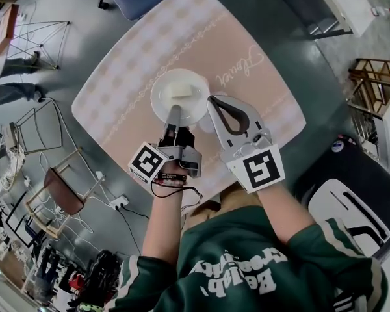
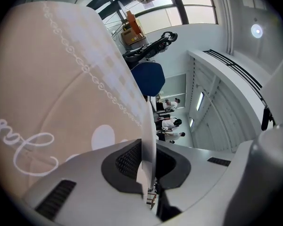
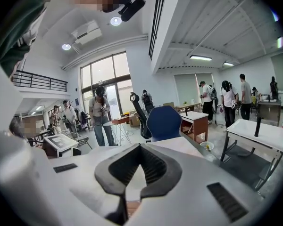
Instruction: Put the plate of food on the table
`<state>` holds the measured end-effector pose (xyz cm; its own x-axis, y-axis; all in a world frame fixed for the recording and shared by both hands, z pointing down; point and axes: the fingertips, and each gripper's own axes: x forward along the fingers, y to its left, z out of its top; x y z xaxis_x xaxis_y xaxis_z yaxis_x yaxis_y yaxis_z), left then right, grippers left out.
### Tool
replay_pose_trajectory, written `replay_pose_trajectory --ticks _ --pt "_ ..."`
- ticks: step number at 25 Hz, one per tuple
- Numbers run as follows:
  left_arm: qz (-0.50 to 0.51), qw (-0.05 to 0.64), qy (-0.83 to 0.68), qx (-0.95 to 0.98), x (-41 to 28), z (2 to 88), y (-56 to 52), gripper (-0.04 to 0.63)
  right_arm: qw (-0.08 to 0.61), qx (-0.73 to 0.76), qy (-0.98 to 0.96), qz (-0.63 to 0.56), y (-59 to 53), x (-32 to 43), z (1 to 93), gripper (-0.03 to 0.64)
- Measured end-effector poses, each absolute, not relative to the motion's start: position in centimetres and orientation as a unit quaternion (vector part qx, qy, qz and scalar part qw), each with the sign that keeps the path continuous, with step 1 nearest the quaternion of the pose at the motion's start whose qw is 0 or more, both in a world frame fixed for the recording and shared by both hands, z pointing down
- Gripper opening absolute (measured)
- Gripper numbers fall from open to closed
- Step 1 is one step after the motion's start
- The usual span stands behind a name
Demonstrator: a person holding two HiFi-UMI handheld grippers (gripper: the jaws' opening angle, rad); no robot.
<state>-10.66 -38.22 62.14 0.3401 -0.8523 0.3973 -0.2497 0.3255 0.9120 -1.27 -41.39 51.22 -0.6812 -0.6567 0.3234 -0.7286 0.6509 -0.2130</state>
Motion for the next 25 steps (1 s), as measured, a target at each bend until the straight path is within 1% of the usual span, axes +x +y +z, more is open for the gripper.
replay_pose_trajectory --ticks 10,22,24,25 --pt "-0.195 0.641 -0.547 0.502 -11.3 65.8 -38.1 0.028 0.119 0.379 -0.9 0.179 -42.0 -2.1 52.9 0.015" --pt "-0.177 0.641 -0.553 0.502 -11.1 67.1 -37.9 0.028 0.128 0.382 -0.896 0.189 -42.0 -2.1 54.4 0.015" --pt "-0.178 0.64 -0.552 0.504 -11.0 66.9 -37.9 0.048 0.13 0.38 -0.896 0.191 -41.8 -2.2 54.5 0.015" --pt "-0.177 0.64 -0.552 0.504 -11.0 66.9 -37.8 0.076 0.131 0.38 -0.896 0.192 -41.8 -2.3 54.5 0.015"
